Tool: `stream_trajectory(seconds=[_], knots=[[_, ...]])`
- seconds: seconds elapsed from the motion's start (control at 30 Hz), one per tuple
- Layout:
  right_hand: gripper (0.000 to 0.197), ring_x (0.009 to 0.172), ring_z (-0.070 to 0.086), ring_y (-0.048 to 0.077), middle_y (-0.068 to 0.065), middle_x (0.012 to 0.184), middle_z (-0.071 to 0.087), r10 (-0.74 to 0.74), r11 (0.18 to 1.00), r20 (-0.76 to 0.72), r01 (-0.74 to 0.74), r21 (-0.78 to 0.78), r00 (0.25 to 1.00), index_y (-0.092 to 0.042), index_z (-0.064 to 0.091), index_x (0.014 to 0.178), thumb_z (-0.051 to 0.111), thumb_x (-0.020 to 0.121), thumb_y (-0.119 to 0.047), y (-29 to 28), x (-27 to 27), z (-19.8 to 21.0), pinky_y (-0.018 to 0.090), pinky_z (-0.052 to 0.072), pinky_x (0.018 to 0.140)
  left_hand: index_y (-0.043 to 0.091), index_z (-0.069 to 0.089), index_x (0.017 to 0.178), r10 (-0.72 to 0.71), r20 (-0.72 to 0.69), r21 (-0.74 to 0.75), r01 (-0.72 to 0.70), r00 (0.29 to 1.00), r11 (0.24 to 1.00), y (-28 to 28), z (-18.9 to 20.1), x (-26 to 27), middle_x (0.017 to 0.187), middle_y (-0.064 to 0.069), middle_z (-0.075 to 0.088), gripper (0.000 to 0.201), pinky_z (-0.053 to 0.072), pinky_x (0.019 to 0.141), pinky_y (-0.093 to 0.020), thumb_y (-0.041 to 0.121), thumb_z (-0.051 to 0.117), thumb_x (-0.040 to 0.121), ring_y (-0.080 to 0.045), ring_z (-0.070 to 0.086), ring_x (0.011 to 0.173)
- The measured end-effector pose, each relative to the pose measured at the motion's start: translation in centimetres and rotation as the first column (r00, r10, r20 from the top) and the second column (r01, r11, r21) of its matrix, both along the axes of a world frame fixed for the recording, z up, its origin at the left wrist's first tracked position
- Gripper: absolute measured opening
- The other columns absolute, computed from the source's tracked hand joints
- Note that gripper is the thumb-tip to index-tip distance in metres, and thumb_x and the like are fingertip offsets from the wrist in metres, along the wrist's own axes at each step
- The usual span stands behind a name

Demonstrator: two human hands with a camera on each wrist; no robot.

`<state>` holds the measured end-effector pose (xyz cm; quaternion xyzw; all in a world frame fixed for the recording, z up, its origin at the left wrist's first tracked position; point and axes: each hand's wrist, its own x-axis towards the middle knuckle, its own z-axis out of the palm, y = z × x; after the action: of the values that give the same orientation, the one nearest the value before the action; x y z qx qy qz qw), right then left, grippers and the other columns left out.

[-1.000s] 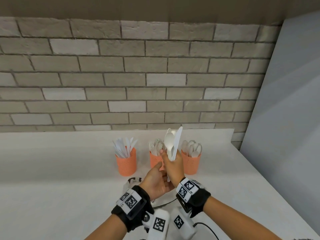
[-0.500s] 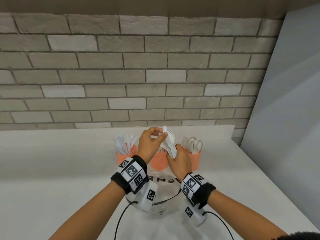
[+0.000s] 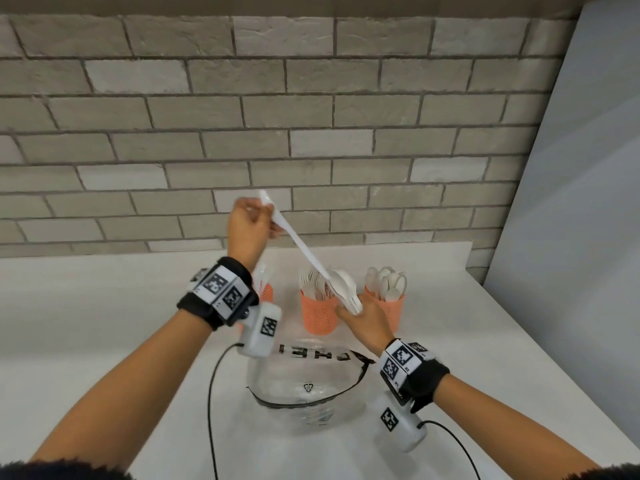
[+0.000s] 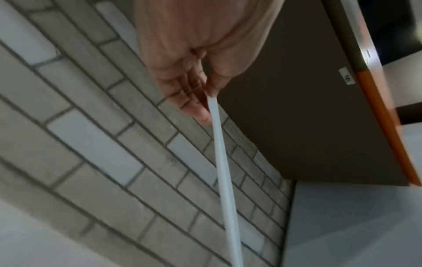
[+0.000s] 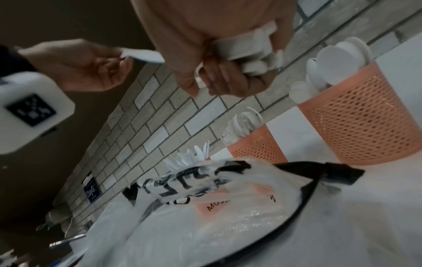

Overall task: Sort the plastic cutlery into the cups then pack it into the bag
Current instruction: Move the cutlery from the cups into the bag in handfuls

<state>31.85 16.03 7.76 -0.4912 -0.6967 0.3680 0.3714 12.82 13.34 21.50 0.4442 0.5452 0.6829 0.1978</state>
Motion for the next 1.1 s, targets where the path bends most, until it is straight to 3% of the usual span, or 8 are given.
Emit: stream_trajectory(seconds=[0.1,0.2,0.3,0.4,0.67,0.8,0.93,1.1], knots=[[0.013,0.044,0.036,0.009,0.0,0.059,0.042,0.065,0.98,-0.082,-0.079,-0.183,0.995,-0.014,0.053,0.097,0.052,0.093,-0.027,0.1,0.4,0.7,0.015,0.028,0.036,0.012,0.044,0.109,0.189,-0.165,0.161,-0.163,0.968,0.973,0.2,0.9,-3.8,0.083,-0.008,0.063,0.018,0.054,0.058,-0.014,0.004,0.049,0.094,-0.003,0.064,0.061],[0.013,0.034,0.027,0.005,0.0,0.056,0.036,0.076,0.922,-0.214,-0.15,-0.358,0.974,-0.012,0.048,0.097,0.048,0.095,-0.025,0.5,0.3,1.0,0.015,0.022,0.034,0.012,0.044,0.129,0.258,-0.405,0.183,-0.199,0.877,0.963,0.8,-0.7,-6.7,0.088,-0.013,0.066,0.035,0.056,0.071,-0.031,0.009,0.049,0.094,-0.023,0.066,0.072],[0.018,0.033,0.029,0.004,0.0,0.057,0.039,0.106,0.892,-0.279,-0.216,-0.397,0.954,-0.012,0.049,0.098,0.048,0.096,-0.03,0.6,-0.2,1.3,0.014,0.023,0.033,0.012,0.049,0.128,0.26,-0.57,0.14,-0.22,0.779,0.965,1.3,-3.4,-7.9,0.091,-0.019,0.067,0.033,0.056,0.076,-0.042,0.01,0.048,0.095,-0.034,0.067,0.076],[0.024,0.035,0.034,0.003,-0.001,0.056,0.042,0.162,0.867,-0.332,-0.295,-0.402,0.929,-0.015,0.053,0.096,0.048,0.095,-0.038,0.4,-0.5,1.6,0.014,0.026,0.033,0.01,0.05,0.126,0.239,-0.652,0.063,-0.263,0.72,0.963,2.0,-6.3,-8.2,0.095,-0.02,0.067,0.031,0.049,0.075,-0.032,0.01,0.048,0.095,-0.034,0.066,0.081],[0.04,0.035,0.028,0.003,-0.007,0.048,0.027,0.226,0.736,-0.466,-0.464,-0.494,0.855,-0.022,0.058,0.113,0.039,0.094,-0.051,0.3,-0.4,1.6,0.016,0.031,0.037,0.017,0.046,0.127,0.106,-0.71,-0.191,-0.335,0.696,0.923,4.2,-11.4,-8.1,0.085,-0.018,0.066,0.031,0.046,0.067,-0.034,0.013,0.043,0.096,-0.034,0.064,0.076],[0.046,0.034,0.024,0.002,-0.008,0.047,0.026,0.224,0.702,-0.497,-0.493,-0.514,0.838,-0.023,0.055,0.122,0.036,0.093,-0.053,0.8,0.1,1.4,0.014,0.025,0.034,0.013,0.051,0.126,-0.021,-0.767,-0.339,-0.377,0.642,0.862,4.7,-13.1,-7.7,0.099,-0.018,0.069,0.031,0.049,0.082,-0.039,0.013,0.04,0.097,-0.035,0.064,0.091],[0.047,0.032,0.024,0.002,-0.009,0.045,0.029,0.2,0.677,-0.534,-0.51,-0.531,0.822,-0.022,0.055,0.118,0.033,0.093,-0.055,1.3,0.2,1.3,0.014,0.023,0.032,0.017,0.05,0.132,-0.211,-0.875,-0.429,-0.494,0.436,0.756,4.7,-14.0,-7.1,0.135,-0.011,0.054,0.037,0.013,0.116,-0.041,0.02,0.029,0.101,-0.02,0.034,0.138],[0.028,0.03,0.022,0.001,-0.009,0.043,0.027,0.158,0.648,-0.595,-0.538,-0.54,0.788,-0.021,0.054,0.107,0.041,0.095,-0.043,1.5,0.2,1.6,0.013,0.02,0.029,0.014,0.022,0.147,-0.256,-0.865,-0.465,-0.495,0.432,0.734,4.4,-13.1,-6.8,0.153,-0.005,0.029,0.048,-0.001,0.116,-0.051,0.029,0.021,0.101,-0.023,0.005,0.147]])
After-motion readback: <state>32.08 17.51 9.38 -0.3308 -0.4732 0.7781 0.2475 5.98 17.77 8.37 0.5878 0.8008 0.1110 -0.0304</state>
